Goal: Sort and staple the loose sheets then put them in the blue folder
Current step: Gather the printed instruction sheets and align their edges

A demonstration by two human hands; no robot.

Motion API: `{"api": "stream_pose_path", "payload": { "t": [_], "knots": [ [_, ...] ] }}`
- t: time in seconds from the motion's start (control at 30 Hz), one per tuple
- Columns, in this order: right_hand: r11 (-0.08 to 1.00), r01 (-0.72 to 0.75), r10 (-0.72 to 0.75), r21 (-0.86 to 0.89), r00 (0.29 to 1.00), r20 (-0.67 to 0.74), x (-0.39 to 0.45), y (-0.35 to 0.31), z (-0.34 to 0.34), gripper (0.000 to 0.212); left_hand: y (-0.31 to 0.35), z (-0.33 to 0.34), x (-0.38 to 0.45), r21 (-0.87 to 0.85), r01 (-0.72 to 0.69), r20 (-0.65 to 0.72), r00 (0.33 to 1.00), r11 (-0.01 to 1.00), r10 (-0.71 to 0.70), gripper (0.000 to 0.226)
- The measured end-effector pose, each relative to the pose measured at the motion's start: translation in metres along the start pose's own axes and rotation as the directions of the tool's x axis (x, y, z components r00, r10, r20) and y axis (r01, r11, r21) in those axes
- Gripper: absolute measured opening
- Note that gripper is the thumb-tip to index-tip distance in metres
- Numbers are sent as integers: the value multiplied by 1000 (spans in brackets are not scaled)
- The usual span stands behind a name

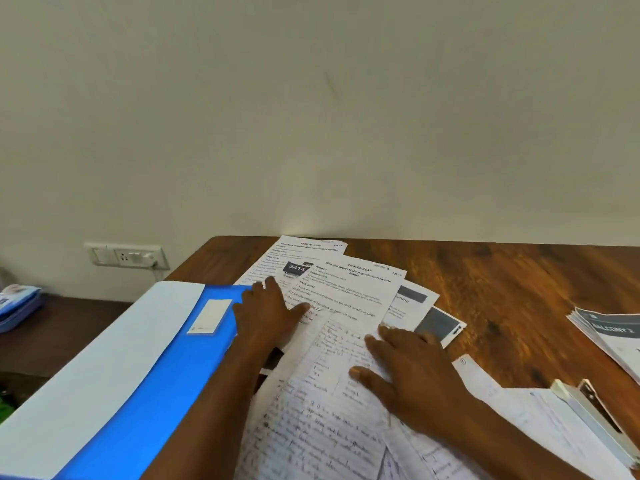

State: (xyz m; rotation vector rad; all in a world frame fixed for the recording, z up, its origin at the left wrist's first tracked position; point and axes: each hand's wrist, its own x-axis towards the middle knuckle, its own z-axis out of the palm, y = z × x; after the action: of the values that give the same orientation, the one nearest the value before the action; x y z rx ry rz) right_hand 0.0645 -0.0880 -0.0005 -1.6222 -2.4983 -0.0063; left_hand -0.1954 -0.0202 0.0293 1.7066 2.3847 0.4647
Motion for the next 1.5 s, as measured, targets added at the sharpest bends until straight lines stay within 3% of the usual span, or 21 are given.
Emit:
{"api": "stream_pose_path", "payload": {
  "t": [0.13,0.27,0.5,0.7,0.77,0.93,1.17,1.3,1.37,1.5],
  "knots": [
    [999,27,-31,-24,986,-164,-5,4,4,76,3,15,-3,67,-32,-98,994,997,38,88],
    [999,36,-40,-25,976,-214,-10,4,6,77,10,21,-12,-14,-84,-214,974,996,79,84],
    [997,30,-4,74,947,-322,-9,9,9,70,19,24,-17,49,-69,-242,967,996,79,73],
    [987,5,50,162,940,-336,-5,11,13,66,15,28,-18,188,66,-216,976,980,-25,95],
    [982,8,60,186,932,-358,-4,13,15,64,14,32,-16,191,47,-237,972,980,0,92],
    [976,18,68,217,921,-384,-3,15,16,64,21,36,-23,18,-56,-311,949,998,58,69],
    [974,25,76,227,902,-425,-2,16,18,62,16,39,-23,-82,-31,-292,956,996,6,74],
    [971,29,77,236,901,-428,-1,16,18,61,10,28,-20,-163,27,-313,946,986,-77,40],
    [965,33,91,259,887,-452,-1,16,19,58,8,26,-20,-264,-5,-321,943,965,-83,19],
    [951,37,111,308,887,-449,3,19,21,59,4,20,-19,-558,-184,-444,890,809,-104,24]
  ]
}}
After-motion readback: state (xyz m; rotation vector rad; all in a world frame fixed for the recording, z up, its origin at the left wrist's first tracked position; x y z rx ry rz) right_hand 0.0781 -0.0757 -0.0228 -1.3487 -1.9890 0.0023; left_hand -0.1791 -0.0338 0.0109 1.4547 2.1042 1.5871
